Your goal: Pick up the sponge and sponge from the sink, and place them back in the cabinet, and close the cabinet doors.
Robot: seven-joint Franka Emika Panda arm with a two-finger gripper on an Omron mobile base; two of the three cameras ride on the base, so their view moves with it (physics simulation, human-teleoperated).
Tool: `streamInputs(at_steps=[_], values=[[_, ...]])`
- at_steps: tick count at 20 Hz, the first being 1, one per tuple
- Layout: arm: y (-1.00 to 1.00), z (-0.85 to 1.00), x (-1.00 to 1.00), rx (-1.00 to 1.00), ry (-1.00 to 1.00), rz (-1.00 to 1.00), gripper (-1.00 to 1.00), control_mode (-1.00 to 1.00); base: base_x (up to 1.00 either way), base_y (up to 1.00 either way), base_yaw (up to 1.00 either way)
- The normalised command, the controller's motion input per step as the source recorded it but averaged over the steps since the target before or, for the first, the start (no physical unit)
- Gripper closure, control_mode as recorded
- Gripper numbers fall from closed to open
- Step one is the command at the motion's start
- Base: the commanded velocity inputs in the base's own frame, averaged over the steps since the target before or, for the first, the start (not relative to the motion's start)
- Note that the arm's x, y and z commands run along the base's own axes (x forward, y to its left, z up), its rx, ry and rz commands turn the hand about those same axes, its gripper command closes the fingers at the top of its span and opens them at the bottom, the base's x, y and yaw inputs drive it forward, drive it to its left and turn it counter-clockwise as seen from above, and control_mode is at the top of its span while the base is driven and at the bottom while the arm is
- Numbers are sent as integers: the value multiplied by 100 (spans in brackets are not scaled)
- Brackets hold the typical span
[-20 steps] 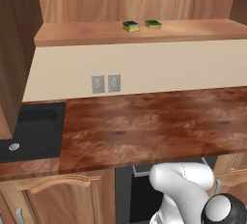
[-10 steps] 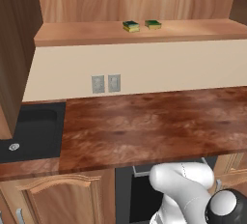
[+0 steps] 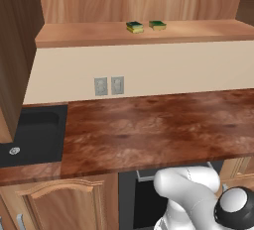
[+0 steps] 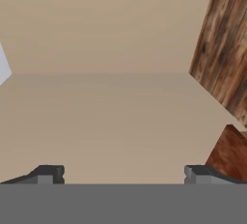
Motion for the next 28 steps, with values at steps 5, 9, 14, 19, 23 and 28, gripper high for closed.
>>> streamInputs(at_steps=[5, 9, 14, 19, 23, 28], values=[[-15, 0, 13, 3, 0, 0, -100, -100, 0, 0, 0], [-2, 0, 15, 0, 0, 0, -100, -100, 0, 0, 0], [-4, 0, 19, 0, 0, 0, -100, -100, 0, 0, 0], [-9, 0, 14, 0, 0, 1, -100, -100, 0, 0, 0], [-12, 0, 6, 0, 0, 4, -100, -100, 0, 0, 0], [-10, 0, 4, 0, 0, 4, -100, -100, 0, 0, 0]])
